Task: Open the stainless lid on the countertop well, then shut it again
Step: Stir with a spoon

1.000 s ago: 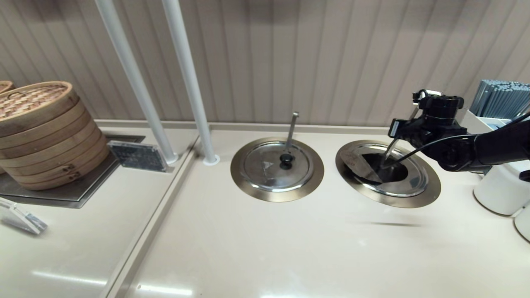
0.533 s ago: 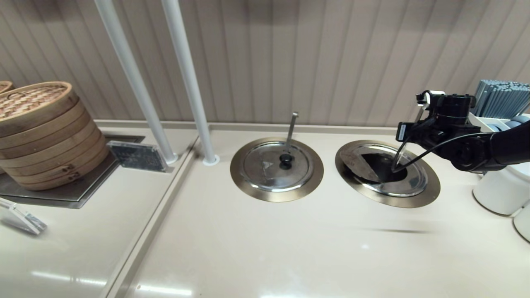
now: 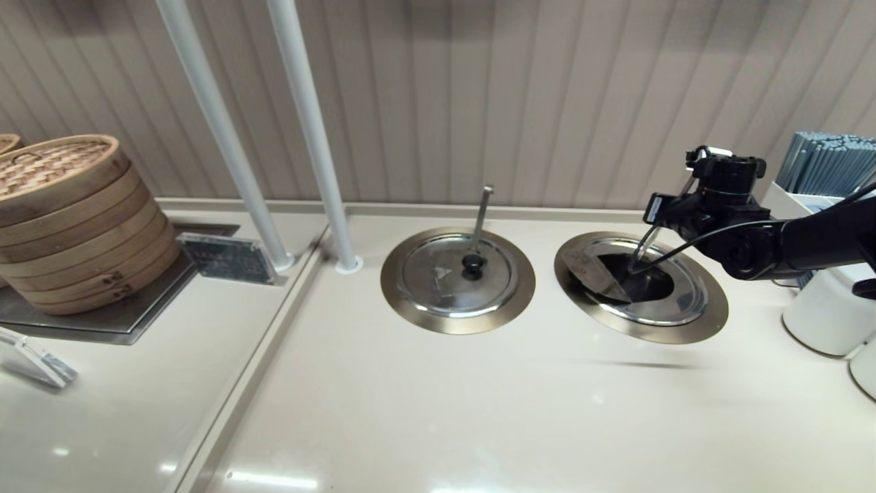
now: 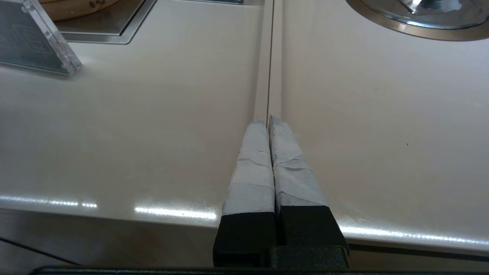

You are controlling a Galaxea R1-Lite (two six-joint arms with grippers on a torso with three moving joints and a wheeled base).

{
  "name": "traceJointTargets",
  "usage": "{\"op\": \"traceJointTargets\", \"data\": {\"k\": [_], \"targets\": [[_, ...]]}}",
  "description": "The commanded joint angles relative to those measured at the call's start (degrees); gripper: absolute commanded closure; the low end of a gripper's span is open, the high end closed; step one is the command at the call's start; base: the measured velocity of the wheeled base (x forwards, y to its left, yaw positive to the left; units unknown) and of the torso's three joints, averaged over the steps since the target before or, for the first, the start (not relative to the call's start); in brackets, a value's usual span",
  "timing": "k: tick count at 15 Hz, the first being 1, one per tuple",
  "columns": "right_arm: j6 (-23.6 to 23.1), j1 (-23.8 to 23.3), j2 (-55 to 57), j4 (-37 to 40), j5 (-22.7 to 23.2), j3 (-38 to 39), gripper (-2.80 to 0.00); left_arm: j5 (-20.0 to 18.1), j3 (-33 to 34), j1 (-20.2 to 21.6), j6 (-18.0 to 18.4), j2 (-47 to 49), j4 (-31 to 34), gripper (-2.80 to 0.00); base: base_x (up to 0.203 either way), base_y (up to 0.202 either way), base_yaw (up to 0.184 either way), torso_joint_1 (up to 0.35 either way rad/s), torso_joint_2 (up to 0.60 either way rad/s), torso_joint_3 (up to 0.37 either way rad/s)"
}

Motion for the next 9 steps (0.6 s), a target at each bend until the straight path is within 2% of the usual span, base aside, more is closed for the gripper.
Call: {"op": "traceJointTargets", "data": {"k": [1,4,8,9], "targets": [[0.05,0.29,-2.55,0.10,0.93,1.77,0.00,0.03,0.00,0.01,0.00,0.00,0.02,0.00,0.000,0.000,0.000,0.000,0.00,0.000],[-1.35,0.08,-6.54,2.52,5.07,5.70,0.00,0.03,0.00,0.01,0.00,0.00,0.02,0.00,0.000,0.000,0.000,0.000,0.00,0.000],[-10.89,-2.64,-4.86,5.10,5.04,7.24,0.00,0.03,0.00,0.01,0.00,0.00,0.02,0.00,0.000,0.000,0.000,0.000,0.00,0.000],[-11.41,-2.93,-3.45,5.05,4.51,6.53,0.00,0.03,0.00,0.01,0.00,0.00,0.00,0.00,0.000,0.000,0.000,0.000,0.00,0.000]]}}
